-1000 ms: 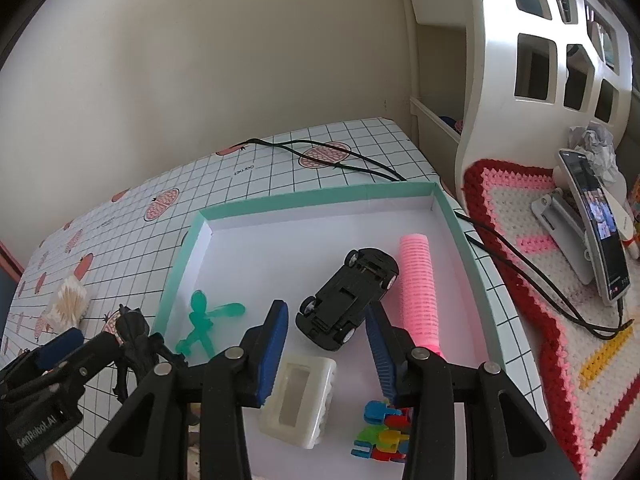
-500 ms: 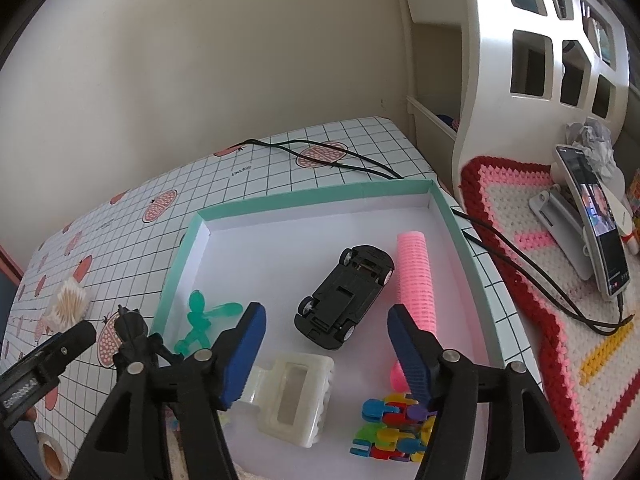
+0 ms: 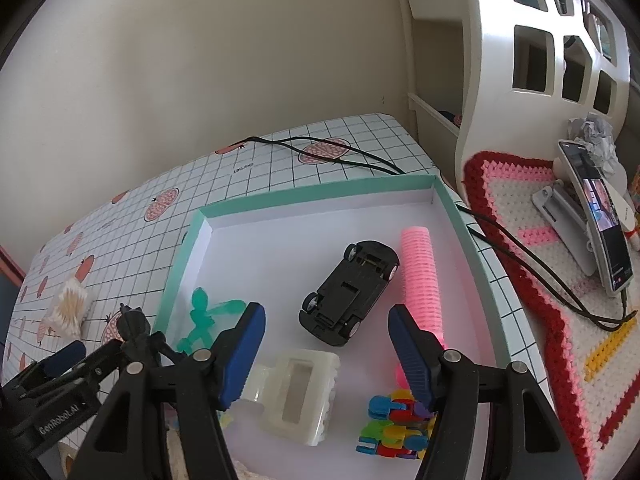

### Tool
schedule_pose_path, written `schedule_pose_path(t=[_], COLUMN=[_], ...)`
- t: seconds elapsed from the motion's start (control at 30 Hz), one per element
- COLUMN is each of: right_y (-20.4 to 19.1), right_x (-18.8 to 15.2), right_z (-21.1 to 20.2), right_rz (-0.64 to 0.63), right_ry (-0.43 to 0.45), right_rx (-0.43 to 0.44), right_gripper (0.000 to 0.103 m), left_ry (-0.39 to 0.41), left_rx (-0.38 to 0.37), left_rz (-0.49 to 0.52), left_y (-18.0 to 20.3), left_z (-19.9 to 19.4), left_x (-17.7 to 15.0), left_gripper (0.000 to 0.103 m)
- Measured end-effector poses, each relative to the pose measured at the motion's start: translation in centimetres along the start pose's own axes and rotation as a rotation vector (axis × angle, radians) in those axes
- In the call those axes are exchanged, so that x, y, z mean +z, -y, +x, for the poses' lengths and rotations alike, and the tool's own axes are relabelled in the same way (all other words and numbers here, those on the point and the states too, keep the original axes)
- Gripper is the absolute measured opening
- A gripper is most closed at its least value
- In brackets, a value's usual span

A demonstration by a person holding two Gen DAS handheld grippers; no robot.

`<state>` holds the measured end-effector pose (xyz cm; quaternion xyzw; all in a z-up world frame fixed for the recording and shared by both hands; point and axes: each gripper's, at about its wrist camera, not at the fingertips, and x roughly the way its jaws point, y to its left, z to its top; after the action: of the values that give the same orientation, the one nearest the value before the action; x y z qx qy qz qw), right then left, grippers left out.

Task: Organize objects
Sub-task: 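Lower the car and action figure into the tray and open both tools, then move both tools away from the tray toward the cotton swab bag and biscuit packet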

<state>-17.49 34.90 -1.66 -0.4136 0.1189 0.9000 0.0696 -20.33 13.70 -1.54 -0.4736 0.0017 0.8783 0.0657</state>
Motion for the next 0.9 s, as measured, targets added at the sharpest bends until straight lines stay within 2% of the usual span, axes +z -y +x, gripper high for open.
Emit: schedule_pose_path(t=[0.27,0.57,0.9], right_y=[0.4,0.5,0.2], right_x=[-0.1,-0.2,-0.3], right_z=[0.1,0.2,0.1], right_rz=[0.012,0.014,0.006], right_ry=[-0.002,-0.005,-0.008], right_rx=[0.0,0.0,-0.002], right_gripper=[0.068,0.068,0.068], left_ry=[0.01,0.035,0.095], left_rx=[0.018,0.01,-0.003], left_rz=[0.051,0.04,0.135], left_y=[1.7,1.9,4.4], left_z=[0.4,0.2,-1.3], left_x=[0.0,0.3,0.4], left_gripper=[0.08,0.08,0.08])
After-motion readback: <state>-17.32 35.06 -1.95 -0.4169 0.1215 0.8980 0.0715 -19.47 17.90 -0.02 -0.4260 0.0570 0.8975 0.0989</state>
